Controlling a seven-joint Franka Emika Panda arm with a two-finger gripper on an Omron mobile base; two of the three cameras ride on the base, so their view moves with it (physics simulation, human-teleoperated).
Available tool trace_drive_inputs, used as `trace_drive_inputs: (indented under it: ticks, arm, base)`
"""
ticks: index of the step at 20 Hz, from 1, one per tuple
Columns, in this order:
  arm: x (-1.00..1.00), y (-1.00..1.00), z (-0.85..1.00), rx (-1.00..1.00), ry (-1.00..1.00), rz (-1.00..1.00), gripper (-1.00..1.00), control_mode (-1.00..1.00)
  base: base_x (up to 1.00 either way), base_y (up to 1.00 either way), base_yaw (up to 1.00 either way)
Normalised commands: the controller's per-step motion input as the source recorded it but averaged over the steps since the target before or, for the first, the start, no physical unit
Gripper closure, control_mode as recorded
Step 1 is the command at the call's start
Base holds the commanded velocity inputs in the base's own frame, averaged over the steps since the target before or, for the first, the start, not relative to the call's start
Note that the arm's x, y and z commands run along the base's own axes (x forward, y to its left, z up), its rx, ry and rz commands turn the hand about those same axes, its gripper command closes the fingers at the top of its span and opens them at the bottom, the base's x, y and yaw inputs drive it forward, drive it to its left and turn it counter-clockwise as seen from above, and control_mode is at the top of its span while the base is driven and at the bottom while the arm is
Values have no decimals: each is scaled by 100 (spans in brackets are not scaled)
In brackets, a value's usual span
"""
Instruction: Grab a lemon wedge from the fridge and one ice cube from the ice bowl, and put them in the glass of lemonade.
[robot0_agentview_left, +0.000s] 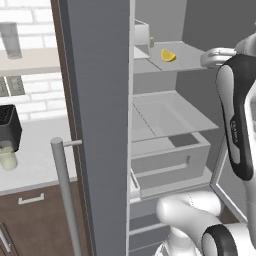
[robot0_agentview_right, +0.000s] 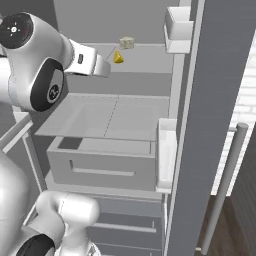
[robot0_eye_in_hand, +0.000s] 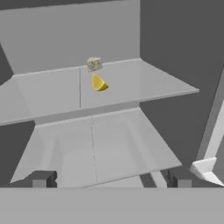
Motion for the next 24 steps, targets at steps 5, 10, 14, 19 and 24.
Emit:
trace_drive_inputs:
  ticks: [5, 10, 14, 19, 24]
  arm:
    - [50, 0, -10, -4, 4, 0, -100, -100]
    - [97, 6, -39, 0, 0, 7, -100, -100]
    - [100, 0, -26, 0, 0, 19, -100, -100]
    - [97, 0, 3, -2, 11, 25, -100, -100]
    - [41, 0, 30, -8, 7, 15, -100, -100]
  base:
    - [0, 0, 0]
    - [0, 0, 0]
    - [0, 0, 0]
    - [0, 0, 0]
    - [0, 0, 0]
